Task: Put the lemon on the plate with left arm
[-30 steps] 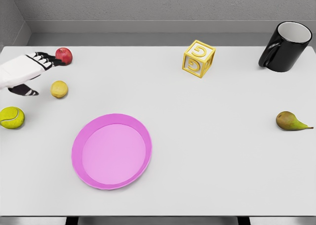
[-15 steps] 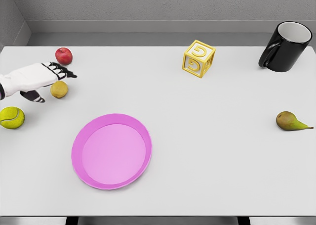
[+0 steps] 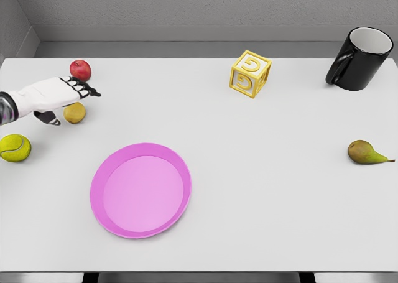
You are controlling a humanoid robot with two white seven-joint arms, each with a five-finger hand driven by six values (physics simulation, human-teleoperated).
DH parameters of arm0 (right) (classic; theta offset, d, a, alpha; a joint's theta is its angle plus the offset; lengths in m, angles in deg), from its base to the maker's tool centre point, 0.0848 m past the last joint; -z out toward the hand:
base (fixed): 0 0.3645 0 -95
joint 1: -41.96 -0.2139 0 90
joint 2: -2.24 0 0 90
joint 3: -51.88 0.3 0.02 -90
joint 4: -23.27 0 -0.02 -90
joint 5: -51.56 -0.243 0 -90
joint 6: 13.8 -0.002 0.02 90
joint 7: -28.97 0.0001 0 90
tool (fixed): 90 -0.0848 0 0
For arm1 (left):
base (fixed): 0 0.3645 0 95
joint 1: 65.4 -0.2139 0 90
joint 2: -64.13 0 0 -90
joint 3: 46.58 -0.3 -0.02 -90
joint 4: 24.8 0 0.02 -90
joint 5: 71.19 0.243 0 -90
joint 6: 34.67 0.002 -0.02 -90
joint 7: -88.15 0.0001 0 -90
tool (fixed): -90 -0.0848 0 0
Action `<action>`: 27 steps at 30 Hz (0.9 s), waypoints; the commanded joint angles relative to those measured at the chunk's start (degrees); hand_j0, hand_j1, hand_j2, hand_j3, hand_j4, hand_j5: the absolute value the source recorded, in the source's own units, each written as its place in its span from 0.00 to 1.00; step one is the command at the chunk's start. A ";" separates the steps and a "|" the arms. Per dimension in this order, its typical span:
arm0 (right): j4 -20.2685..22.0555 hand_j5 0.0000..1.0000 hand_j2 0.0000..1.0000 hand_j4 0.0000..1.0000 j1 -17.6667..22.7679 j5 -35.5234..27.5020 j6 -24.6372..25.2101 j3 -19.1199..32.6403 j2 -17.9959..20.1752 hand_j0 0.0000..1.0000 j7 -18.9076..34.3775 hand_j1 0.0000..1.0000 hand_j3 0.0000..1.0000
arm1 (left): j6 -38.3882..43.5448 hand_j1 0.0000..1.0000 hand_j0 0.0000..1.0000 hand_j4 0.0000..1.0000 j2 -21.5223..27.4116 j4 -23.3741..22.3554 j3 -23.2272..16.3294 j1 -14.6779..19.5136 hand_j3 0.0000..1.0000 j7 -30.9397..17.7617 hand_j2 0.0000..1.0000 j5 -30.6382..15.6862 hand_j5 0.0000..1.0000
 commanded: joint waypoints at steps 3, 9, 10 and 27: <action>-0.03 1.00 1.00 1.00 0.00 0.01 0.00 -0.01 0.00 1.00 0.07 1.00 1.00 | 0.10 1.00 1.00 1.00 -0.24 -0.60 -0.05 0.00 1.00 0.06 1.00 0.22 1.00; -0.03 1.00 1.00 1.00 0.00 0.01 0.00 -0.01 0.00 1.00 -0.02 1.00 1.00 | 0.10 1.00 1.00 1.00 -1.47 -3.58 -0.23 1.41 1.00 0.06 1.00 1.10 1.00; -0.03 1.00 1.00 1.00 0.00 0.01 0.00 -0.01 0.00 1.00 -0.02 1.00 1.00 | 0.10 1.00 1.00 1.00 -1.56 -4.37 -1.81 2.46 1.00 0.06 1.00 1.10 1.00; -0.03 1.00 1.00 1.00 0.00 0.01 0.00 -0.01 0.00 1.00 -0.02 1.00 1.00 | 0.10 1.00 1.00 1.00 -2.96 -6.13 -2.51 3.08 1.00 0.24 1.00 2.33 1.00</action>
